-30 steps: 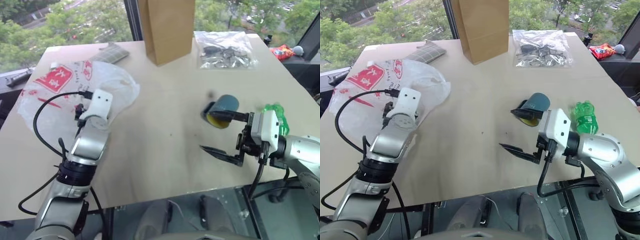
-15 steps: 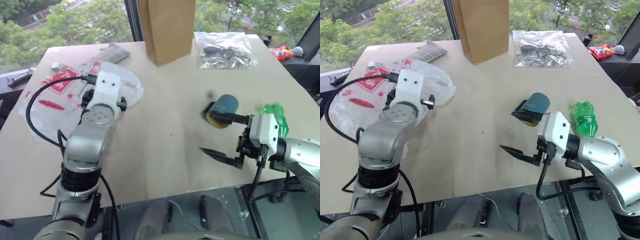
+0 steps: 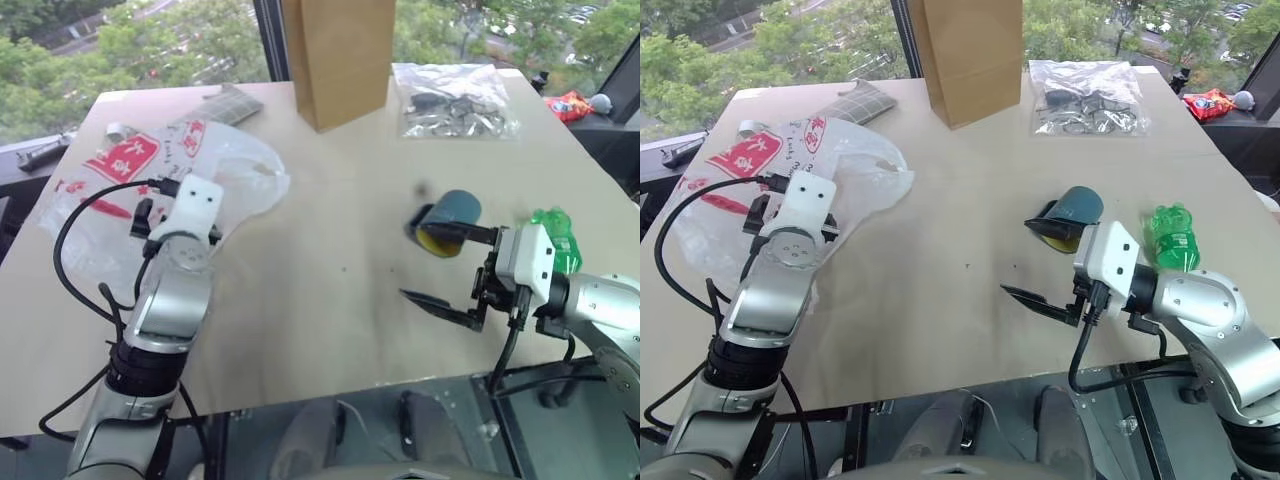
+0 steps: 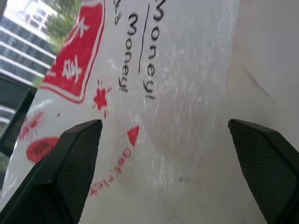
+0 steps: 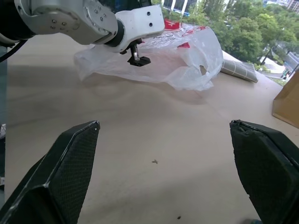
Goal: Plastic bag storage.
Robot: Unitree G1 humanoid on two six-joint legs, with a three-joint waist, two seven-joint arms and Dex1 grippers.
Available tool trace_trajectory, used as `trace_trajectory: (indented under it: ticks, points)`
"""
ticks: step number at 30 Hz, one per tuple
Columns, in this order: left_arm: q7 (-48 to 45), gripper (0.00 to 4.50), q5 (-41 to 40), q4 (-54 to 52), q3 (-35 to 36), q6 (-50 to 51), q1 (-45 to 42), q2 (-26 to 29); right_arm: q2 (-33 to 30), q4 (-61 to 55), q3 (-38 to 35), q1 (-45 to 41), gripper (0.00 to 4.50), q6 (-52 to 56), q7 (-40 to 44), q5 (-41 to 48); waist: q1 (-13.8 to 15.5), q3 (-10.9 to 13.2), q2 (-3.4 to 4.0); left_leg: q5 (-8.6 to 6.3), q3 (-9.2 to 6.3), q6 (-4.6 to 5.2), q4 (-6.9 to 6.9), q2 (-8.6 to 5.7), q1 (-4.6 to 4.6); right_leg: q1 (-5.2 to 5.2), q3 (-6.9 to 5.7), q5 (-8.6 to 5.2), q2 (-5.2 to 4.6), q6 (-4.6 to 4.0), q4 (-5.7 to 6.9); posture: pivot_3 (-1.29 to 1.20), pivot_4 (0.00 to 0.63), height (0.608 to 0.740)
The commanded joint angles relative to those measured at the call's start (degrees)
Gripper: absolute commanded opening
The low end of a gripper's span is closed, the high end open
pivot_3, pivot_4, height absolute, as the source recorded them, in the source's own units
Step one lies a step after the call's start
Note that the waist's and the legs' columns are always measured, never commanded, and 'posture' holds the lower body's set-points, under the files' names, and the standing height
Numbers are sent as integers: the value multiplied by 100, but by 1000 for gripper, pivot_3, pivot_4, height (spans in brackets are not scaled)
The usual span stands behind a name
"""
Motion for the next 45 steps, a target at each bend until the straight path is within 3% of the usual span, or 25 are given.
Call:
trace_trajectory:
  ticks: [1, 7, 8, 10, 17, 18, 22, 26, 29, 36, 45]
  points:
    - [-107, 4473, 287, 634, 47, -903, 37, 211, 34, -182, -25, 43, 4500, -139, -52, -33, -7, 0, 1, 0, 0, 0, 0, 0, 1, 0, 0, 0, 0, 0, 1, 0, 150, 740]
    - [-180, 4473, 328, 2598, 209, -2554, -426, 168, 81, -226, -22, 144, 4500, -147, -137, -104, -4, -1, 1, 0, 0, 0, 0, -1, 1, 0, -1, 0, -1, 0, 0, 0, 150, 740]
    - [-159, 4234, 368, 2682, 227, -2718, -470, 173, 80, -233, -27, 160, 4500, -150, -146, -115, -6, -1, 1, 0, 0, 0, 1, -1, 0, 0, -1, 1, -1, 0, 0, 0, 150, 740]
    - [-137, 3615, 451, 2694, 244, -2935, -485, 192, 82, -259, -49, 217, 4500, -155, -174, -128, -5, -1, 0, 0, 1, 1, 1, -3, -2, 0, -1, 1, -6, 0, -2, 0, 150, 740]
    - [-789, 282, 217, 1518, 673, -2667, -236, 260, 76, -345, -98, 365, 4500, -187, -268, -192, -17, -1, 0, -1, 1, 2, 0, -4, -2, -2, 0, 1, -9, 0, 0, 0, 150, 740]
    - [-985, 57, 72, 1324, 800, -2517, -254, 257, 71, -349, -106, 381, 4500, -190, -277, -199, -17, -1, 0, -1, 1, 2, 0, -4, -2, -2, -1, 1, -8, 0, 1, 0, 150, 740]
    - [-2115, 57, -925, 770, 1357, -1848, -491, 269, 63, -325, -89, 425, 4500, -223, -292, -281, -21, -1, 0, -1, 0, 2, 1, -3, 1, -1, -3, 1, -6, 0, 5, 0, 150, 740]
    - [-2470, 57, -1383, 783, 1805, -1314, -821, 330, 92, -274, -69, 417, 4500, -254, -324, -368, -27, -1, 0, 0, 2, 2, 2, -2, 4, 1, -2, 1, -2, 0, 6, 0, 150, 740]
    - [-2713, 57, -2025, 605, 2060, -364, -1391, 143, 99, -251, -92, 487, 4500, -302, -393, -515, -9, -1, -1, 0, -2, 1, 4, 0, 1, 0, -6, 1, 1, 0, 5, 0, 150, 740]
    - [-2534, 57, -2692, 732, 2589, 949, -2141, -337, 114, -253, -119, 584, 4500, -348, -483, -668, -41, -1, -1, 0, -1, 0, 8, -2, 2, 3, -4, 1, 1, 0, 5, 0, 150, 740]
    - [-1937, 57, -3083, 817, 3513, 2398, -3302, -1524, 85, -237, -86, 651, 4500, -243, -725, -1030, -25, 0, -2, 1, -1, -1, 11, -3, 2, 4, -4, 1, 2, 0, 6, 0, 150, 740]
